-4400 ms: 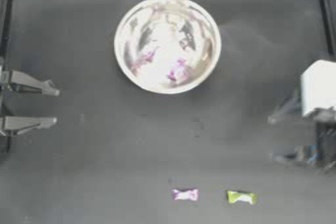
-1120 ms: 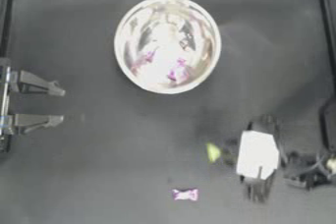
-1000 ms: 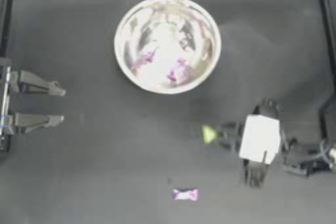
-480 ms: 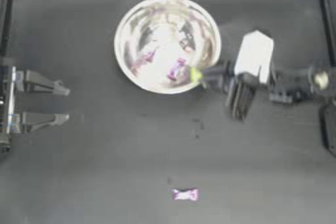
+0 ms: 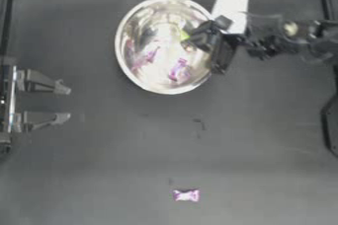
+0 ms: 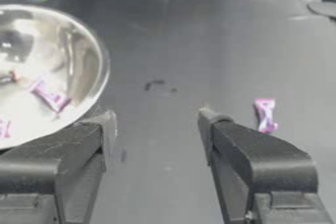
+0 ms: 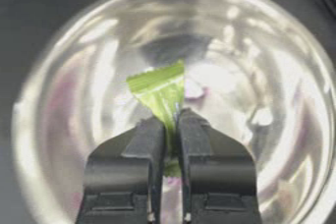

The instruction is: Put candies in bowl

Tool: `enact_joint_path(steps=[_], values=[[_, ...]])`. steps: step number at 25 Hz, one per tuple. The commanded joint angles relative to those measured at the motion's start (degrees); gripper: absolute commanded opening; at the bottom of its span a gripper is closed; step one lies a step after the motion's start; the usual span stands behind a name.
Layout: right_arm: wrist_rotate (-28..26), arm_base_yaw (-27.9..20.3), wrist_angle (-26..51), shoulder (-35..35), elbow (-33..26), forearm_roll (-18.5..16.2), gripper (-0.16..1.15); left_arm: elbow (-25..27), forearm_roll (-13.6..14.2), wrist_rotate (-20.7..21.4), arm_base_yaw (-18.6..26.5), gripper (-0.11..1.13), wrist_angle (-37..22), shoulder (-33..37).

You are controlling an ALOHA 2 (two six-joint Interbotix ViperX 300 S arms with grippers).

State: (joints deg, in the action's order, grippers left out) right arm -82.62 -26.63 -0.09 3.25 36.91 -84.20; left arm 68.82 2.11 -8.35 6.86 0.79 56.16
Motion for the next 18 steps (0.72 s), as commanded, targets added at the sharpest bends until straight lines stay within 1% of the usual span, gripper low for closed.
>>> enact_joint_path(steps=[1,5,7,8,10,12,13,14,17,18], values=[[0.1,-0.8,-0.7,-5.4,-6.2,-2.3,0.39,-0.5,0.0,0.1,0.4,0.88,0.5,-1.1],[0.5,-1.4,-0.4,-11.1,-10.4,-3.3,0.39,-0.4,0.0,0.0,0.6,0.88,0.4,-1.1],[0.4,-2.0,-0.5,-12.5,-11.3,-3.2,0.45,-0.4,-0.1,0.0,0.6,0.88,0.5,-1.1],[0.4,-2.1,-0.6,-12.8,-11.5,-3.2,0.5,-0.4,-0.1,0.0,0.6,0.88,0.5,-1.1],[0.2,-2.3,-1.0,-12.9,-11.9,-3.0,0.7,-0.4,-0.1,0.0,0.6,0.88,0.4,-1.1],[-0.2,-2.5,-2.4,-12.9,-11.9,-2.9,0.96,-0.4,-0.1,-0.1,0.7,0.88,0.4,-1.1],[-0.2,-2.7,-3.4,-12.9,-11.9,-2.7,1.06,-0.4,-0.1,0.0,0.9,0.88,0.4,-1.1],[-0.2,-2.9,-4.6,-12.9,-11.9,-2.5,1.1,-0.4,-0.1,0.0,0.9,0.88,0.4,-1.1],[-0.1,-3.3,-6.1,-12.5,-11.7,-2.1,0.98,-0.4,-0.1,-0.1,0.9,0.88,0.4,-1.1],[-0.1,-3.3,-6.2,-12.0,-11.4,-2.0,0.96,-0.3,0.0,0.0,1.0,0.88,0.5,-1.1]])
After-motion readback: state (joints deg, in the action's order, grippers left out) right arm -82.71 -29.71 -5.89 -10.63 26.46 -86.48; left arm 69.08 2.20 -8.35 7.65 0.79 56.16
